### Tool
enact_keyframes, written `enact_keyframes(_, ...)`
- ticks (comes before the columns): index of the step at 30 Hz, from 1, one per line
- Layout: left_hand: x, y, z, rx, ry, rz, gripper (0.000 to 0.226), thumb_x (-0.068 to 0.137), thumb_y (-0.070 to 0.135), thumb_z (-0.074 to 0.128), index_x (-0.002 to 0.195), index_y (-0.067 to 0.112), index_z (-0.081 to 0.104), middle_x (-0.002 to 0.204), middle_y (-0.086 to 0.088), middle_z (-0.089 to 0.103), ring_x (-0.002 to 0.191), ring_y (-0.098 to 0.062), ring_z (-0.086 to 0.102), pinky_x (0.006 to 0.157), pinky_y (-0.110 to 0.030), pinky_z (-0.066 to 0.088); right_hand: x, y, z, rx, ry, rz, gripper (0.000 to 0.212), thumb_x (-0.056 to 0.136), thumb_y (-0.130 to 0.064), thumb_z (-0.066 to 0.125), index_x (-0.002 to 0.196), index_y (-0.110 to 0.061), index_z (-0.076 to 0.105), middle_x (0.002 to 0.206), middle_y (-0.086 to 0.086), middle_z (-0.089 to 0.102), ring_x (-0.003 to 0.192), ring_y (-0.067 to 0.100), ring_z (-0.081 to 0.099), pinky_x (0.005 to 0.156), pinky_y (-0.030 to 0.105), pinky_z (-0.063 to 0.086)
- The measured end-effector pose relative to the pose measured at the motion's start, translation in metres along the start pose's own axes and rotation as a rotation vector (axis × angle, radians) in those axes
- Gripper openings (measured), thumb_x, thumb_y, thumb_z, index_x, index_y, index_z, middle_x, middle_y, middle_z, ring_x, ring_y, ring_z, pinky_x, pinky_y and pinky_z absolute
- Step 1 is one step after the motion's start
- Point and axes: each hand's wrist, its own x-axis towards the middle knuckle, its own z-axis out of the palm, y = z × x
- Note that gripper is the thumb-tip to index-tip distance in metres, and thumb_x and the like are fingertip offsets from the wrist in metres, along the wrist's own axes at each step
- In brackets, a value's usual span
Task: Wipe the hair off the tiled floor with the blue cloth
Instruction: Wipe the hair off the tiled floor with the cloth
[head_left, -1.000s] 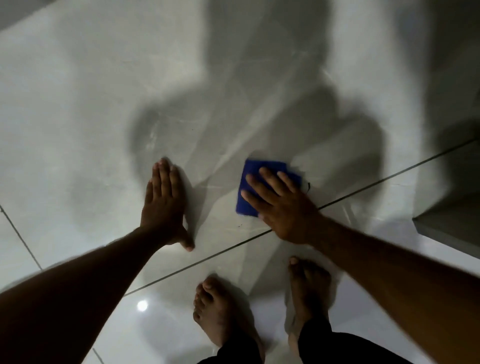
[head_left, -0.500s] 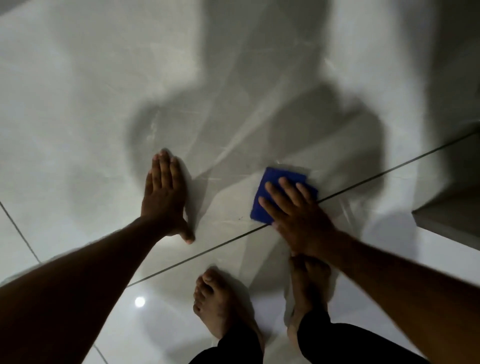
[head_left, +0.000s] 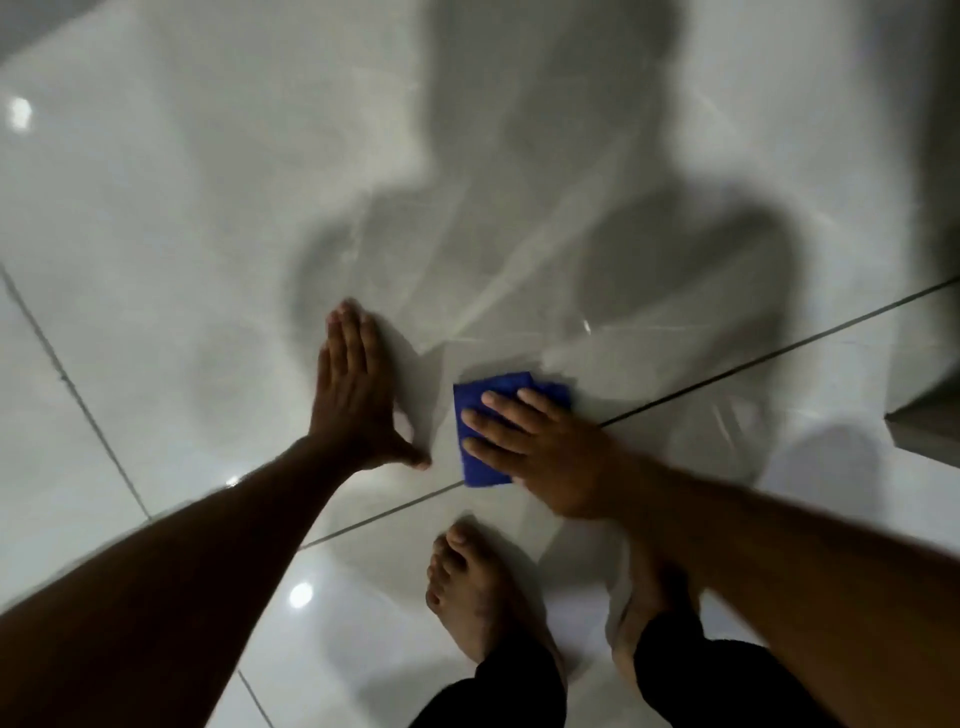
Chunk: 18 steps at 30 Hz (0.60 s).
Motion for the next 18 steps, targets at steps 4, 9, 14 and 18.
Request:
enact_keyframes(4, 0.003, -0.001, 0.002, 0.01, 0.023, 0.026, 0.184, 0.021, 0.08, 0.081, 0.145, 0.003, -0.031, 0.155, -0.024, -0.034, 0.141, -0.038, -0.034, 0.119, -0.048, -0.011, 0.025, 0.111, -0.022, -0.19, -0.092, -0.352, 0.062, 0.094, -0.035, 0.044, 0.153, -0.023, 0.028, 0.162, 0.005, 0.025, 0.149, 0.033, 0.02, 0.119, 0.053, 0.017)
enact_keyframes(9, 0.005, 0.002, 0.003, -0.022, 0.032, 0.023, 0.185, 0.019, 0.08, 0.081, 0.146, 0.006, -0.032, 0.155, -0.019, -0.037, 0.141, -0.035, -0.037, 0.118, -0.047, -0.013, 0.058, 0.059, -0.03, 0.042, 0.017, 0.606, 0.074, 0.093, -0.036, 0.047, 0.156, -0.017, 0.014, 0.165, 0.013, 0.011, 0.15, 0.04, 0.007, 0.12, 0.057, 0.01)
enact_keyframes(14, 0.006, 0.003, 0.001, -0.028, -0.002, 0.008, 0.185, 0.021, 0.076, 0.083, 0.143, 0.005, -0.035, 0.152, -0.02, -0.042, 0.137, -0.035, -0.042, 0.114, -0.042, -0.021, 0.018, 0.022, -0.029, 0.058, -0.223, -0.007, 0.079, 0.09, -0.027, 0.052, 0.156, -0.022, 0.01, 0.165, 0.007, 0.0, 0.151, 0.035, -0.003, 0.12, 0.054, 0.001)
enact_keyframes(18, 0.006, 0.005, 0.0, -0.025, -0.007, 0.006, 0.184, 0.022, 0.076, 0.083, 0.142, 0.004, -0.036, 0.149, -0.023, -0.042, 0.138, -0.038, -0.04, 0.113, -0.042, -0.023, 0.065, 0.098, -0.051, -0.107, -0.38, -0.405, 0.08, 0.092, -0.028, 0.052, 0.156, -0.027, 0.005, 0.165, 0.002, -0.005, 0.151, 0.032, -0.004, 0.12, 0.052, 0.003)
